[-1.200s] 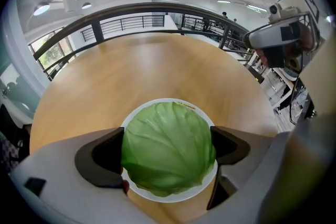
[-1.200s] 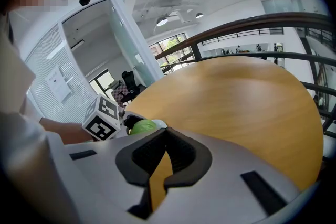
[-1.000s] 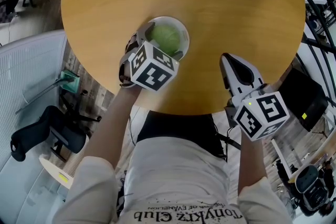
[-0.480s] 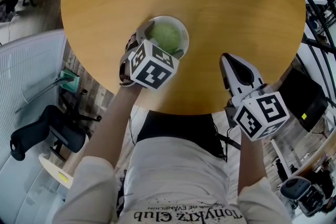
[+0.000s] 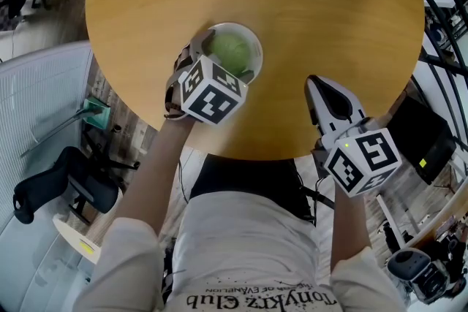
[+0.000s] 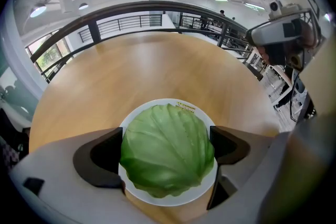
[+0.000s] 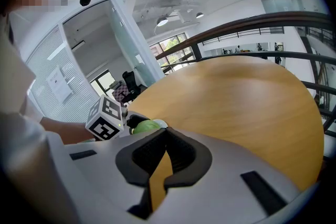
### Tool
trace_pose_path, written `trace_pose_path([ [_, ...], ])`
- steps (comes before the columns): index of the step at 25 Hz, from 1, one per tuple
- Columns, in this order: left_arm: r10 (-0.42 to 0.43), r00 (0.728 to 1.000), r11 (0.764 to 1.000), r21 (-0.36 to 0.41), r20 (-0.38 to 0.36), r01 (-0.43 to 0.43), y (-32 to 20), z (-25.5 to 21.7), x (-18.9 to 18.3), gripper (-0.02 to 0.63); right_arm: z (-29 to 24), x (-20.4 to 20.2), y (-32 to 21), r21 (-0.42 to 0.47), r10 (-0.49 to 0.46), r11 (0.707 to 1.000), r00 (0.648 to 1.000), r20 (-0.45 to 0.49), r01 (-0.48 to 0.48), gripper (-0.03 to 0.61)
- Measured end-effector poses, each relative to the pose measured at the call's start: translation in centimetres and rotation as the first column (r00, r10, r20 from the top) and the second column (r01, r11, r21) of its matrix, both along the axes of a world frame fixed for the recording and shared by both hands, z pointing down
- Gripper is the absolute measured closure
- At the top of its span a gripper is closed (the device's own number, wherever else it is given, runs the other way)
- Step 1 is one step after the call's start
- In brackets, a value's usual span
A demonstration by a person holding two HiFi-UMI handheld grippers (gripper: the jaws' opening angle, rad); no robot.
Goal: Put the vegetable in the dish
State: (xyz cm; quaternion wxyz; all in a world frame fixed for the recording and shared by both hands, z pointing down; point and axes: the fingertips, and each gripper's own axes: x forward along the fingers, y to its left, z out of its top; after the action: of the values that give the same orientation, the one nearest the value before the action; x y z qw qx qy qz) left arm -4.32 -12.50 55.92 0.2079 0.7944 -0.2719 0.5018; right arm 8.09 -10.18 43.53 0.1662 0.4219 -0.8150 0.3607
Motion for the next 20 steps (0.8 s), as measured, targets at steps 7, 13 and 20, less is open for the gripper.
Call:
trace_pose_path([
  [7,-0.039,0.998,0.999,0.027,-0.045,0.041,-0.2,-1.7,-0.3,0.112,-0.7,-0.2,0.3,0.011,-0.006,1.000,1.000,-0.007,0.006,0.561],
  [13,-0.106,0.987,0.993,0.038,-0.123,0.112,-0.1,-4.7,-0.7,0.114,-2.1,-0.9,0.7,0.038,-0.028,0.999,1.000,-0.008,0.029,0.561],
  [20,-0.143,0.967,0.983,0.087,-0.209,0.164,2.2,-10.1,-1.0,0.117,-5.1,-1.4,1.5,0.087,-0.061,0.994,0.998,-0.021,0.062,0.561],
])
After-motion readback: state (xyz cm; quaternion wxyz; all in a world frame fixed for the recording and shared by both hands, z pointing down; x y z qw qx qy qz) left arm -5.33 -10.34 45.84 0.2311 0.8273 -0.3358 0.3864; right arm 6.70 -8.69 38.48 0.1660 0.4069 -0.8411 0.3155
